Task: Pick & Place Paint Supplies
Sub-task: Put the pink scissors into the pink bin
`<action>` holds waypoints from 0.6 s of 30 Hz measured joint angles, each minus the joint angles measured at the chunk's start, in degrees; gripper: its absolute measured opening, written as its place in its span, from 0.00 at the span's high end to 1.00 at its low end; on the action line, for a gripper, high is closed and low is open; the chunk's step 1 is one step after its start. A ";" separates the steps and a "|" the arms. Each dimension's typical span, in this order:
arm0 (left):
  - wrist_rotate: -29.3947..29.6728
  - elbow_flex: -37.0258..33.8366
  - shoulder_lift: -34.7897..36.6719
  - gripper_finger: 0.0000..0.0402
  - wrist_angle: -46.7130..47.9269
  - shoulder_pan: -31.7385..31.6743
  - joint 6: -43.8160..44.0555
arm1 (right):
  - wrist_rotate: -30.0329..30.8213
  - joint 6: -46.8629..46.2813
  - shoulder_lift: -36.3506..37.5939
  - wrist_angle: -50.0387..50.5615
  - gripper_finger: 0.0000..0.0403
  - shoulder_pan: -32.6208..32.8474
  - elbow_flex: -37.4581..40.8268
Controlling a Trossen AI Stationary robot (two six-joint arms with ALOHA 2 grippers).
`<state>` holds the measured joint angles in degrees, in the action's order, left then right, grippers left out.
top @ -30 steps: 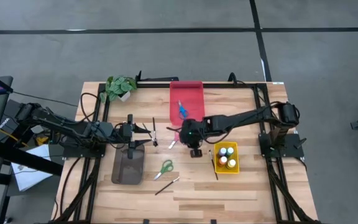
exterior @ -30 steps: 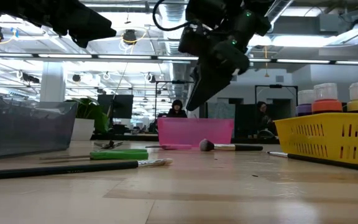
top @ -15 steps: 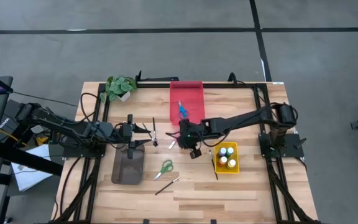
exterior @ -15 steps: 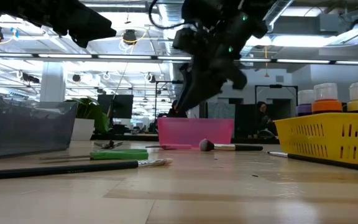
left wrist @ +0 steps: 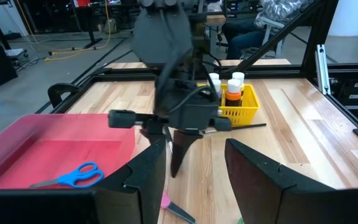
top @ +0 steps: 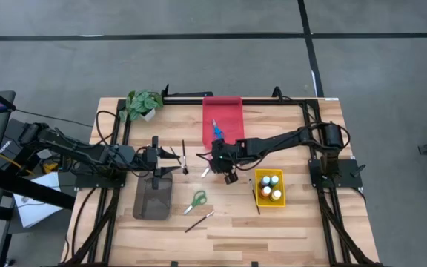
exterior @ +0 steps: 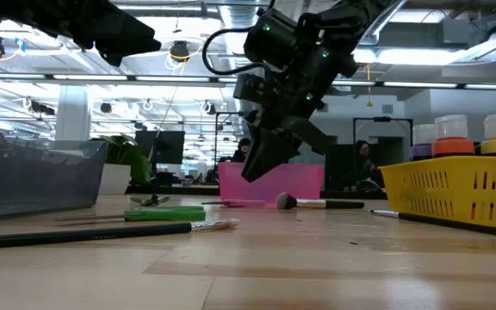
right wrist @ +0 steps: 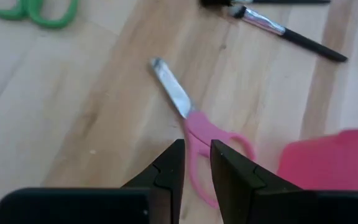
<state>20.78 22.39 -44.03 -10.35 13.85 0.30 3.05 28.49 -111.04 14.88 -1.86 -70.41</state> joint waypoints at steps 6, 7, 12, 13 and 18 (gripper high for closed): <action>0.00 0.00 0.01 0.61 0.01 0.02 0.00 | -0.05 0.06 -1.91 1.51 0.82 -0.68 0.06; 0.00 0.00 0.02 0.61 0.02 0.02 0.00 | -0.13 0.04 -2.05 2.43 0.82 -0.77 0.28; -0.02 0.00 0.00 0.61 0.12 0.00 0.00 | -0.24 0.18 -3.69 1.28 0.82 -0.85 0.09; 0.00 0.00 0.00 0.61 0.28 0.00 0.00 | -0.24 0.15 -3.66 1.12 0.82 -0.86 -0.01; 0.00 0.00 0.00 0.61 0.09 0.00 0.00 | -0.22 0.03 -3.65 0.50 0.82 -0.89 0.00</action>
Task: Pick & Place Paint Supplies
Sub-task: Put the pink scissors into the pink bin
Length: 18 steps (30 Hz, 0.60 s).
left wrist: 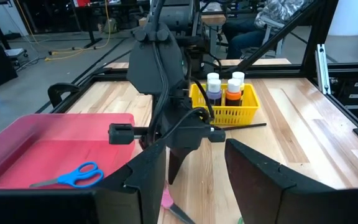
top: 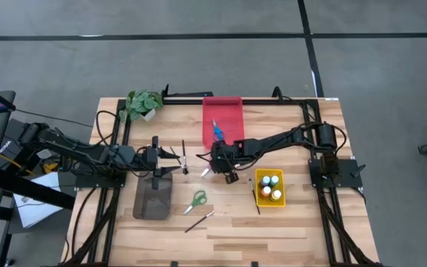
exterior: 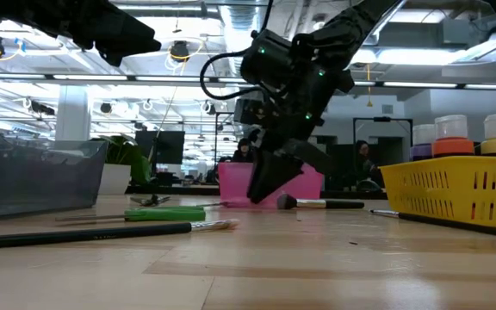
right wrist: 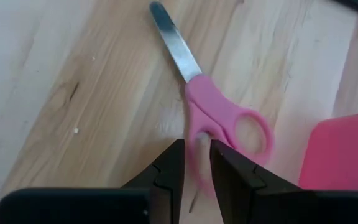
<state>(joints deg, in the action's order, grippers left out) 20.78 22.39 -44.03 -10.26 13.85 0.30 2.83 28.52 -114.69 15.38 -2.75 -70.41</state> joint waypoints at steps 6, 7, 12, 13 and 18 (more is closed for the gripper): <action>0.00 0.00 0.00 0.61 -0.02 0.00 0.00 | 0.00 -0.01 0.00 0.32 0.82 0.01 0.00; -0.01 0.00 0.00 0.61 -0.02 0.00 0.00 | 0.00 -0.01 0.00 0.27 0.82 0.01 0.00; -0.01 0.00 0.00 0.61 -0.02 0.00 0.00 | -0.02 -0.03 0.00 -0.07 0.82 0.01 0.00; -0.02 0.00 0.00 0.61 -0.04 0.00 0.00 | -0.04 -0.03 0.00 -0.01 0.82 0.01 0.00; -0.01 0.00 0.00 0.61 -0.03 0.00 0.00 | -1.28 -1.04 0.00 0.48 0.82 0.12 0.00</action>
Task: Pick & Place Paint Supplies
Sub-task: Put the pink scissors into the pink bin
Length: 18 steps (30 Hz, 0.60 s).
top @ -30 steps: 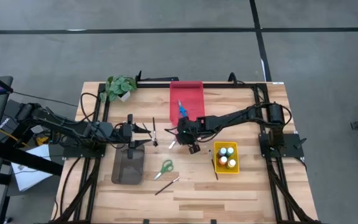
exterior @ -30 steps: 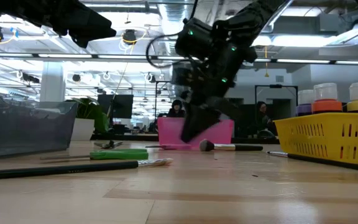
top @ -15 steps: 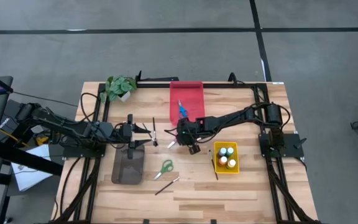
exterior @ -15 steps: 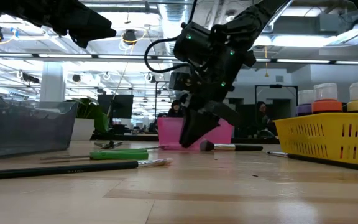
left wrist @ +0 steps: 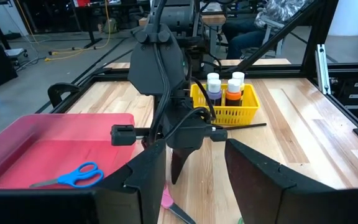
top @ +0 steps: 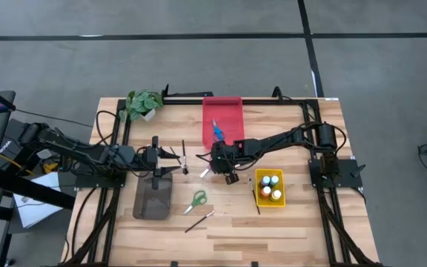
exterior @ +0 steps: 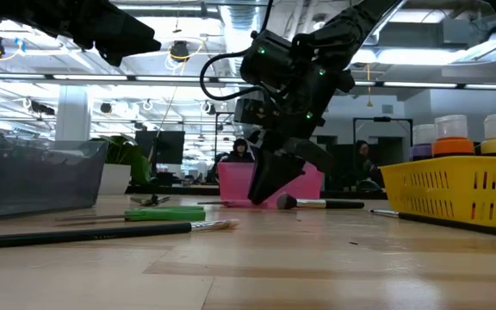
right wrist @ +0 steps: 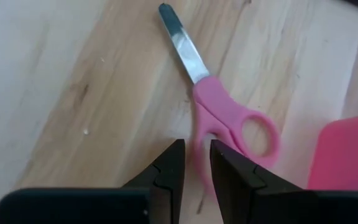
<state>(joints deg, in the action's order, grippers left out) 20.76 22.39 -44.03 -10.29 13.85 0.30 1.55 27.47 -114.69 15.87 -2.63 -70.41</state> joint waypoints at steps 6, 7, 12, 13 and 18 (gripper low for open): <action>0.01 0.00 0.00 0.61 0.01 0.00 0.00 | -0.08 -0.51 0.00 0.16 0.82 -0.02 0.00; 0.00 0.00 0.00 0.61 0.01 0.00 0.00 | -0.09 -0.51 0.00 0.13 0.82 -0.02 0.00; 0.01 0.00 0.00 0.61 0.01 0.00 0.00 | -0.09 -0.51 0.00 0.01 0.82 -0.07 0.00; 0.01 0.00 0.00 0.61 0.01 0.00 0.00 | -0.10 -0.51 0.00 -0.09 0.82 -0.09 0.00; 0.00 0.00 0.00 0.61 0.00 0.00 0.00 | -0.10 -0.51 0.02 -0.10 0.82 -0.07 0.00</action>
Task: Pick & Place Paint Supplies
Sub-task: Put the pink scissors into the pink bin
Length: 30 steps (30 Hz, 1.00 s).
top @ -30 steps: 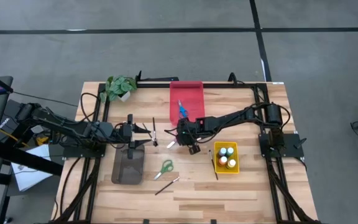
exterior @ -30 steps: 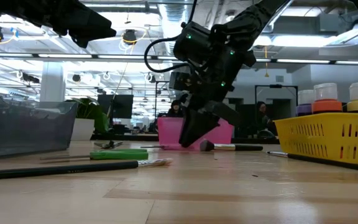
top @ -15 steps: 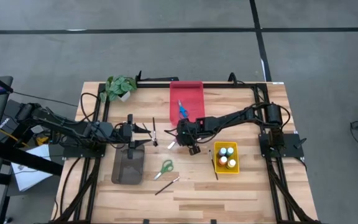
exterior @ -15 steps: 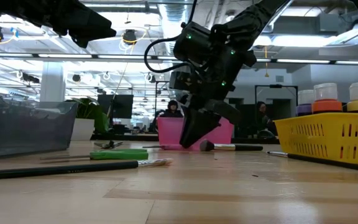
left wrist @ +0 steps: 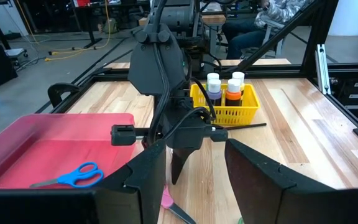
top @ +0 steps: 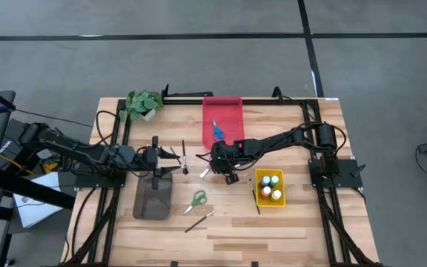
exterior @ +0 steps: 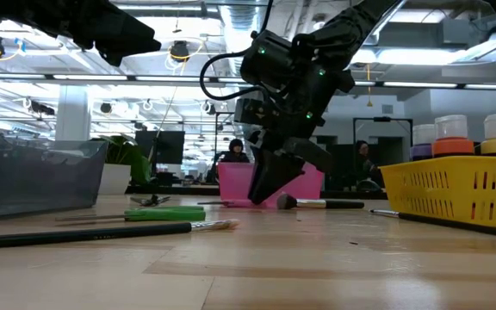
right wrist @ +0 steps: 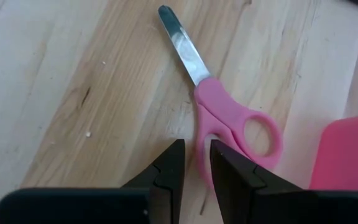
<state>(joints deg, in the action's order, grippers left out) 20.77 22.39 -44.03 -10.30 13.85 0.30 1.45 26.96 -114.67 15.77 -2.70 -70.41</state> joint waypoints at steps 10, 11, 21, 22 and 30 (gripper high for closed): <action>0.01 0.00 0.00 0.61 0.01 0.00 0.00 | 0.00 0.00 0.00 0.00 0.82 -0.02 0.02; 0.01 0.00 0.00 0.61 0.01 0.00 0.00 | 0.02 0.00 0.00 0.00 0.82 -0.02 0.02; -0.02 0.00 0.00 0.61 -0.02 0.00 0.00 | -0.20 -0.02 -3.62 -2.36 0.82 -0.02 -0.28; -0.02 0.00 0.00 0.61 -0.03 0.00 0.00 | -0.20 -0.04 -4.23 -2.23 0.82 -0.02 -0.43; -0.02 0.00 0.00 0.61 0.33 0.00 0.00 | -0.22 -1.49 -5.25 -3.57 0.82 -0.02 -0.46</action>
<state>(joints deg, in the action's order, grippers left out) 20.75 22.39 -44.03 -9.96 13.85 0.30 1.23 25.47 -119.92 12.20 -2.72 -70.87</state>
